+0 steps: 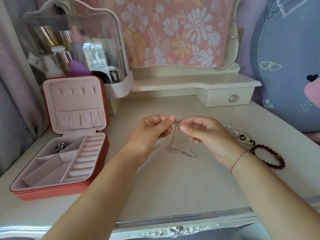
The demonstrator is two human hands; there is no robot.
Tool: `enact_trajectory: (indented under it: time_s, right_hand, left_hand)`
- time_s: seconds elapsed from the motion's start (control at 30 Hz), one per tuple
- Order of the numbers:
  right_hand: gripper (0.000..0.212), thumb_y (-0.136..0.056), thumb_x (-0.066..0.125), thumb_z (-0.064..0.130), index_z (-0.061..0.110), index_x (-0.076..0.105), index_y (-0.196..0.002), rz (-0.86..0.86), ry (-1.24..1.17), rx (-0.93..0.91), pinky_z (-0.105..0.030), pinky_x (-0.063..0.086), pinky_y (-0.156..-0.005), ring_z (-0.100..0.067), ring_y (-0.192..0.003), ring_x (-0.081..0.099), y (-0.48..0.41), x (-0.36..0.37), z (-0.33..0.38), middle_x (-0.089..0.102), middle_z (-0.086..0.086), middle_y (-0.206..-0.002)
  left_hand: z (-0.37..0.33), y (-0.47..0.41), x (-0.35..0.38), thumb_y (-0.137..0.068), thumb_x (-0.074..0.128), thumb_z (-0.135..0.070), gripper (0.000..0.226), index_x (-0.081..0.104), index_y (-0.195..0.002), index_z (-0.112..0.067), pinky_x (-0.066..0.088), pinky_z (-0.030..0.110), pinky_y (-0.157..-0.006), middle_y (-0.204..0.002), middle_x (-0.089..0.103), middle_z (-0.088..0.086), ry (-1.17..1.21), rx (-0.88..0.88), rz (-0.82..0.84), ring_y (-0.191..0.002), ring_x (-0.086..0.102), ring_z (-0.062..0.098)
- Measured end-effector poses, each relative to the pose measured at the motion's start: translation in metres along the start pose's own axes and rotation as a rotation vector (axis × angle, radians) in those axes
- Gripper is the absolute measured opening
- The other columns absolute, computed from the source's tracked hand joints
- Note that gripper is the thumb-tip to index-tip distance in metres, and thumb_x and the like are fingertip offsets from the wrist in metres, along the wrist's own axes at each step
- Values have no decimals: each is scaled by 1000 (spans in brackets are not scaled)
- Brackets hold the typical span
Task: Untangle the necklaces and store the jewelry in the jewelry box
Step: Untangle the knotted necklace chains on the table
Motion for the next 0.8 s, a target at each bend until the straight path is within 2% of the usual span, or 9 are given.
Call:
enact_trajectory:
  time_s: [0.07,0.17,0.23,0.37,0.5,0.63,0.7,0.8]
  right_hand:
    - [23,-70,70,34,17,71,-87,24,11,-28,-14,39,-57,-5,-59,48,0,3,3,61,7,-73]
    - [13,-79,70,20,9,69,-87,12,15,-54,-10,39,-58,1,-57,50,0,3,4,60,13,-64]
    - [5,-83,70,14,11,67,-80,-30,15,-47,-12,39,-57,-2,-56,49,-1,-1,3,59,7,-64]
    - [12,-87,64,10,13,64,-76,-50,-37,-9,-16,38,-56,-6,-57,49,-3,-5,-1,61,4,-66]
    - [3,-87,64,15,14,66,-84,20,11,7,-20,41,-64,-7,-70,57,-2,3,-4,67,0,-81]
    - [9,-84,69,16,15,69,-92,72,56,19,-16,48,-71,-6,-82,60,-1,12,-7,69,0,-97]
    - [9,-82,72,15,16,70,-91,87,96,10,-16,50,-75,-8,-82,61,-1,17,-8,70,0,-91]
    - [10,-78,77,21,18,69,-83,80,167,-12,-14,48,-69,-3,-72,59,0,20,-5,67,7,-77]
  left_hand:
    - [-1,1,3,-73,68,-37,19,66,-67,-20,46,15,-69,-61,52,-5,-41,-12,-5,-64,48,10]
    - [-1,3,5,-73,69,-39,21,65,-61,-23,39,10,-56,-57,47,-5,-87,-30,-28,-62,43,12]
    - [-1,4,5,-72,67,-42,24,67,-60,-22,42,15,-62,-57,49,-4,-60,-29,-41,-61,43,12]
    - [-1,3,0,-72,63,-46,34,72,-70,-14,44,21,-70,-59,57,-5,-38,-44,-89,-63,49,11]
    - [-1,4,-1,-70,65,-50,33,74,-63,-19,42,24,-75,-64,58,-1,-56,-40,-123,-68,49,12]
    - [-6,4,0,-73,64,-47,32,75,-67,-18,42,20,-67,-62,54,1,-20,8,-121,-68,41,20]
    - [-7,4,0,-76,64,-42,30,74,-69,-15,46,17,-65,-61,56,-1,8,19,-114,-61,47,13]
    - [-8,4,1,-86,61,-31,27,72,-75,-8,48,15,-59,-58,59,-5,10,25,-108,-51,50,7]
Point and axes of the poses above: each hand's wrist, its own y-axis away from the middle knuckle, its own x-axis out of the palm, z = x × y, the point moved 7 cm from there along -y, towards the middle knuckle
